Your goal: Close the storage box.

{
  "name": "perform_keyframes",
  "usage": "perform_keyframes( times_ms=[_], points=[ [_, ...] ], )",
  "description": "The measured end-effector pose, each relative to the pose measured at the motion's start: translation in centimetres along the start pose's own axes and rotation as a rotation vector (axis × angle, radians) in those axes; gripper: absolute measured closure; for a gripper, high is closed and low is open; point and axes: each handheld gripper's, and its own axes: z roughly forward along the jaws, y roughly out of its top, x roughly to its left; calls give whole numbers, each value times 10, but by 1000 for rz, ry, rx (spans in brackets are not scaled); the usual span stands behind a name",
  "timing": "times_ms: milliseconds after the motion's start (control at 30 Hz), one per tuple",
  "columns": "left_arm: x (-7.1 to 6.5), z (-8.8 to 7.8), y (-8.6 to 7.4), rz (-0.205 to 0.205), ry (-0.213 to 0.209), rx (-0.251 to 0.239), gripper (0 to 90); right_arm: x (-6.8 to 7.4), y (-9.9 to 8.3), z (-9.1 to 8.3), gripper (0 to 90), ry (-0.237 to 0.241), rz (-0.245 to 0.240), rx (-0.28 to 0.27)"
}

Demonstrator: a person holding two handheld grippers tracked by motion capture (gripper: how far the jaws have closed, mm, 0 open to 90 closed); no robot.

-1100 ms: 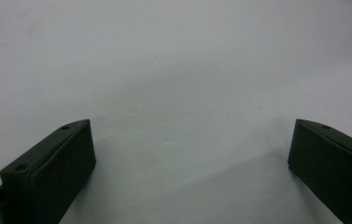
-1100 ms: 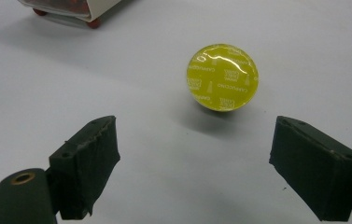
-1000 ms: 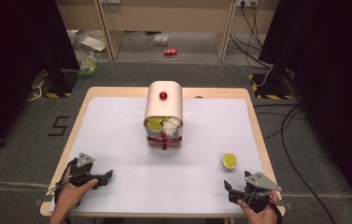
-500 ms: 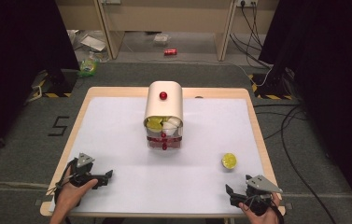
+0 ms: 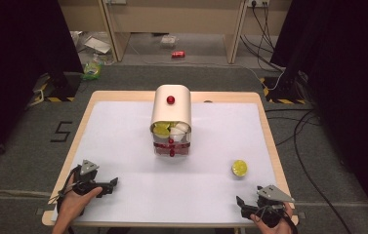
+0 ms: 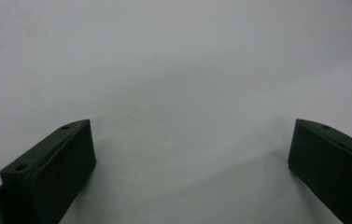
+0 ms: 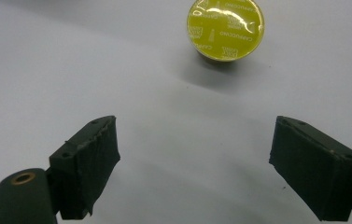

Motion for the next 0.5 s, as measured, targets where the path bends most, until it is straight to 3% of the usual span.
perform_keyframes(
  times_ms=[500],
  points=[
    [0,0,0,0,0,0,2,-1,-4,-2,157,-3,0,19]
  ],
)
